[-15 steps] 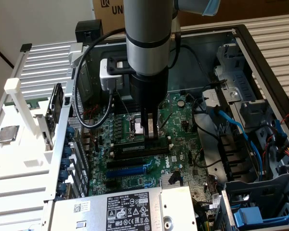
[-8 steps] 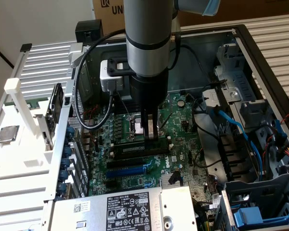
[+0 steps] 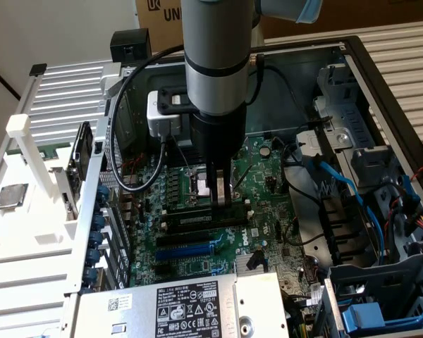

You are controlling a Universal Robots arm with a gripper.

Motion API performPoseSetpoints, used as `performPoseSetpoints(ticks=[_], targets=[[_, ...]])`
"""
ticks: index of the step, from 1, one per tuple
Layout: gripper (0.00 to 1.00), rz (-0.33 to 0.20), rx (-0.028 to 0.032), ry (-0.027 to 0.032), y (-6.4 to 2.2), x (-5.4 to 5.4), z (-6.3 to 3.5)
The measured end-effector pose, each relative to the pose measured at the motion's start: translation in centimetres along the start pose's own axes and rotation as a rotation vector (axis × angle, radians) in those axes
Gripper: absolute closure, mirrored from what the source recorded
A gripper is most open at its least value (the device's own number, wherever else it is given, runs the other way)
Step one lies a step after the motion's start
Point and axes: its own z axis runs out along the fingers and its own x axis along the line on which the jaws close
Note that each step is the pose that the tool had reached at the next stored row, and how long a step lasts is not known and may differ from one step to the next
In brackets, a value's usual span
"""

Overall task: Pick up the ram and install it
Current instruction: 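Insert the ram into the slot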

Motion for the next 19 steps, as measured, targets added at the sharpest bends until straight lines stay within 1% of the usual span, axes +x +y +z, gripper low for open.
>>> performPoseSetpoints(ticks=[5, 6, 7, 12, 19], targets=[[0.88, 0.0, 0.0001, -0.0002, 0.0, 0.0, 0.01], [0.87, 0.0, 0.0001, -0.0003, 0.0, 0.0, 0.01], [0.8, 0.0, 0.0001, -0.0002, 0.0, 0.0, 0.01], [0.8, 0.0, 0.0001, -0.0003, 0.0, -0.01, -0.03], [0.8, 0.0, 0.0013, -0.0003, 0.22, -0.06, -0.73]])
